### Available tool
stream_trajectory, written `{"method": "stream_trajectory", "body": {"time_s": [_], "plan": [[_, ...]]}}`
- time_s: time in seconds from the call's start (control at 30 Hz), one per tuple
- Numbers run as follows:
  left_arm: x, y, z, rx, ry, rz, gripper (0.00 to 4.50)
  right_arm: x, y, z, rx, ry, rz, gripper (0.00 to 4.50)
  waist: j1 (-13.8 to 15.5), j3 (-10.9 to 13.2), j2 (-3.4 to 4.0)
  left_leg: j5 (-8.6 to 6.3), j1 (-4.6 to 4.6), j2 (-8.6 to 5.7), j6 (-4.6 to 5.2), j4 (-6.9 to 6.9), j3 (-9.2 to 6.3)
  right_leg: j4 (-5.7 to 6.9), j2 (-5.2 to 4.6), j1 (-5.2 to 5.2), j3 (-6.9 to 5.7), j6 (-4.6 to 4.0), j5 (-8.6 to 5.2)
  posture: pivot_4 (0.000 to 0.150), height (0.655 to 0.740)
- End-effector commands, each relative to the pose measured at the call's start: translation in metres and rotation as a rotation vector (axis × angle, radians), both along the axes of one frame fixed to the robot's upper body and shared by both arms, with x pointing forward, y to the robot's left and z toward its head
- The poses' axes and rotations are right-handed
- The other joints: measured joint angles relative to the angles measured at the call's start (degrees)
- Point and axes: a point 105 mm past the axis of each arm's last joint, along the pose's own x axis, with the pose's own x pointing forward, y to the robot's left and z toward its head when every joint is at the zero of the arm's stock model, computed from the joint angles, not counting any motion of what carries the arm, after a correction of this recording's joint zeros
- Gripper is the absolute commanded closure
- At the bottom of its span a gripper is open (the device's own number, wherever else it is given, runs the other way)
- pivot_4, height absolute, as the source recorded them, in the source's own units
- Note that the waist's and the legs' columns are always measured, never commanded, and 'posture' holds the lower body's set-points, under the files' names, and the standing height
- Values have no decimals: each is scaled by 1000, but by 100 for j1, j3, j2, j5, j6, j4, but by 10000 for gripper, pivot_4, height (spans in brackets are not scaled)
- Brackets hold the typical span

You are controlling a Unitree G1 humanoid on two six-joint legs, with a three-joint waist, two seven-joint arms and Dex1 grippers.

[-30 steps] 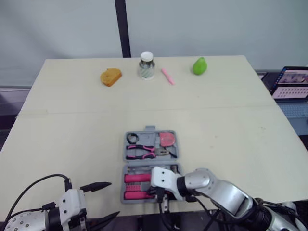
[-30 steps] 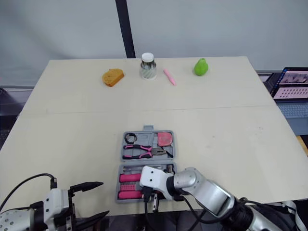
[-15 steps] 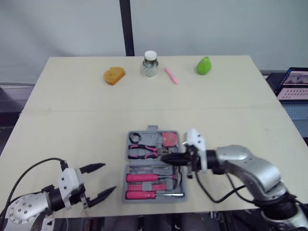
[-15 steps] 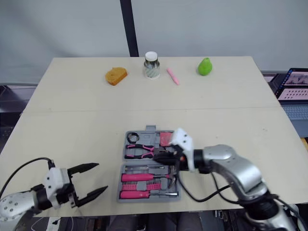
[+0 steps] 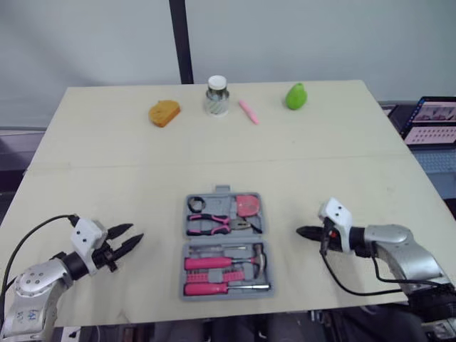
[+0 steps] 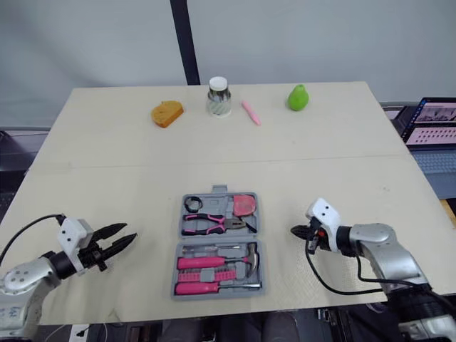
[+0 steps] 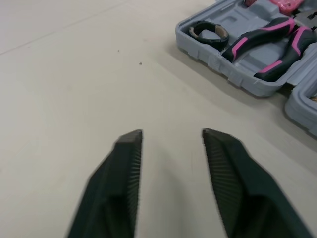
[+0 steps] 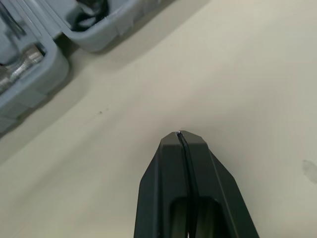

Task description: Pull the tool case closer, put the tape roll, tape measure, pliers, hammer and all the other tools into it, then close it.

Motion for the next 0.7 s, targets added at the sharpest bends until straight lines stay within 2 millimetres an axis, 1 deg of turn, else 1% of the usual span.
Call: {"method": "stream_trajectory", "body": {"time_s": [0.03,0.13,0.2,0.33,0.5,0.63,0.7], "plan": [[0,-18,-9,13,39,-60,44011,1,17,3,7,-33,59,45000,1,1,3,0,0,-1,0,0,1,0,-1,0,0,0,0,1500,7400],[3,-33,-17,28,74,-101,44627,-3,30,-1,15,-24,97,45000,12,1,2,1,0,0,-1,3,-1,0,-1,2,0,0,0,1500,7400],[4,-40,-21,35,89,-118,44627,-5,35,-2,18,-17,112,45000,22,1,2,1,0,-1,-2,4,-1,1,-2,2,1,0,0,1500,7400],[10,-63,-32,14,121,-160,44627,-8,48,-4,16,-12,147,45000,25,1,2,2,0,-2,-3,4,-4,4,-3,3,1,0,0,1500,7400],[20,-86,-40,-4,135,-203,44627,-7,56,-4,20,-15,149,45000,24,0,2,2,1,-4,-3,7,-6,10,-4,4,0,0,0,1500,7400],[23,-101,-43,-14,145,-233,44627,-6,61,-4,21,-21,161,45000,27,0,2,3,2,-5,-2,10,-6,13,-5,4,0,0,0,1500,7400],[22,-105,-45,-14,149,-246,44627,-7,65,-3,26,-23,170,45000,30,0,2,3,2,-6,-2,11,-6,14,-5,5,0,0,0,1500,7400]]}}
